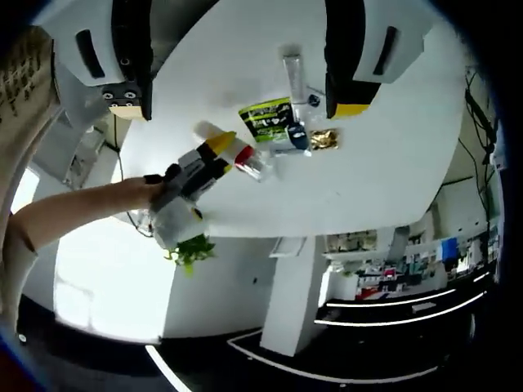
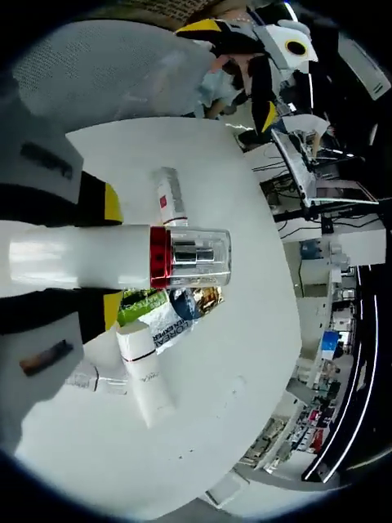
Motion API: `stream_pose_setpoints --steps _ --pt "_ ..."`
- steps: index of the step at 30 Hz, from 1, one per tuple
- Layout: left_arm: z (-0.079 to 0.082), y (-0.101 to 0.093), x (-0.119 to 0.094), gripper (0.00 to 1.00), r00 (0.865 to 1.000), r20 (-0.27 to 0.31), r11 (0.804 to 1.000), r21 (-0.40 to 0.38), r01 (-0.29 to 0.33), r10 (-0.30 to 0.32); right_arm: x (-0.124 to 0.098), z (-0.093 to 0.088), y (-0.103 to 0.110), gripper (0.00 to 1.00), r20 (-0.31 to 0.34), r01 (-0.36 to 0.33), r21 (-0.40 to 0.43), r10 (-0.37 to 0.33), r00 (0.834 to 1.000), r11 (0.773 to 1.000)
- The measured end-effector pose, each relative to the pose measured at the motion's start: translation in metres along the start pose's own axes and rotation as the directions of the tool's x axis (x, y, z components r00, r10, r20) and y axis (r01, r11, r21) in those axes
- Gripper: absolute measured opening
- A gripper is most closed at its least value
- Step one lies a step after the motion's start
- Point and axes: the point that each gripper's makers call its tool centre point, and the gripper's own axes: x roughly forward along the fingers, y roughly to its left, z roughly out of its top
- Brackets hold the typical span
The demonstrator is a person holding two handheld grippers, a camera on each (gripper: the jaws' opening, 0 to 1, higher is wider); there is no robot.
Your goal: Arrange the skincare products in the storage area until every visible bottle or jar stands upright without overlapping.
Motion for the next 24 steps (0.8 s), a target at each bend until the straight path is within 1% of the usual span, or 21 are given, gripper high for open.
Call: stream_pose_setpoints --steps 1,3,4,5,6,7,9,11,12,13,14,17,19,20,22,23,24 --pt "0.005 -0.006 0.003 0.80 0.999 0.013 0.999 -0.022 0.039 -0.038 -0.007 0.003 0.005 0.26 0.044 -0.018 0.029 0.016 0.999 0.999" --pt "0.012 -0.012 0.007 0.79 0.997 0.028 0.996 -0.051 0.074 -0.073 -0.016 0.006 0.012 0.26 0.092 -0.046 0.086 0.038 0.995 0.995" --pt "0.013 -0.014 0.010 0.79 0.996 0.024 0.994 -0.060 0.092 -0.090 -0.023 0.009 0.017 0.27 0.132 -0.058 0.107 0.044 0.990 0.993" --pt "0.016 -0.016 0.013 0.79 0.994 0.031 0.992 -0.069 0.104 -0.102 -0.028 0.011 0.021 0.27 0.159 -0.077 0.112 0.059 0.986 0.991" --pt "0.016 -0.017 0.015 0.79 0.993 0.026 0.990 -0.076 0.115 -0.113 -0.034 0.013 0.025 0.27 0.191 -0.094 0.146 0.065 0.979 0.985" --pt "0.018 -0.022 0.020 0.78 0.990 0.024 0.986 -0.090 0.140 -0.139 -0.039 0.014 0.028 0.27 0.215 -0.104 0.163 0.067 0.974 0.981" --pt "0.024 -0.027 0.027 0.77 0.985 0.035 0.980 -0.103 0.172 -0.169 -0.050 0.018 0.036 0.27 0.275 -0.132 0.171 0.081 0.958 0.976" --pt "0.028 -0.032 0.032 0.75 0.981 0.045 0.974 -0.116 0.195 -0.191 -0.058 0.020 0.041 0.27 0.313 -0.156 0.195 0.090 0.946 0.968" --pt "0.031 -0.036 0.036 0.74 0.977 0.050 0.969 -0.122 0.214 -0.209 -0.066 0.022 0.046 0.27 0.359 -0.178 0.206 0.095 0.928 0.962" --pt "0.033 -0.039 0.039 0.72 0.974 0.057 0.965 -0.131 0.226 -0.220 -0.068 0.023 0.047 0.27 0.368 -0.185 0.209 0.097 0.925 0.960" --pt "0.035 -0.042 0.043 0.72 0.971 0.057 0.961 -0.141 0.240 -0.234 -0.074 0.024 0.051 0.27 0.396 -0.207 0.223 0.106 0.912 0.953" --pt "0.037 -0.053 0.053 0.71 0.962 0.052 0.952 -0.143 0.272 -0.267 -0.087 0.026 0.059 0.27 0.446 -0.245 0.234 0.120 0.887 0.941" --pt "0.037 -0.063 0.059 0.69 0.952 0.044 0.939 -0.154 0.307 -0.304 -0.095 0.026 0.064 0.27 0.476 -0.270 0.236 0.131 0.870 0.933" --pt "0.038 -0.070 0.062 0.68 0.942 0.042 0.929 -0.159 0.336 -0.333 -0.100 0.027 0.070 0.27 0.493 -0.293 0.232 0.147 0.857 0.928" --pt "0.037 -0.081 0.066 0.65 0.924 0.031 0.909 -0.170 0.381 -0.381 -0.106 0.027 0.076 0.27 0.508 -0.317 0.225 0.167 0.845 0.921" --pt "0.036 -0.086 0.069 0.64 0.917 0.020 0.903 -0.166 0.397 -0.399 -0.111 0.027 0.080 0.27 0.523 -0.336 0.218 0.181 0.833 0.916" --pt "0.036 -0.087 0.070 0.64 0.913 0.016 0.900 -0.167 0.404 -0.407 -0.114 0.028 0.083 0.27 0.535 -0.349 0.214 0.189 0.823 0.912"
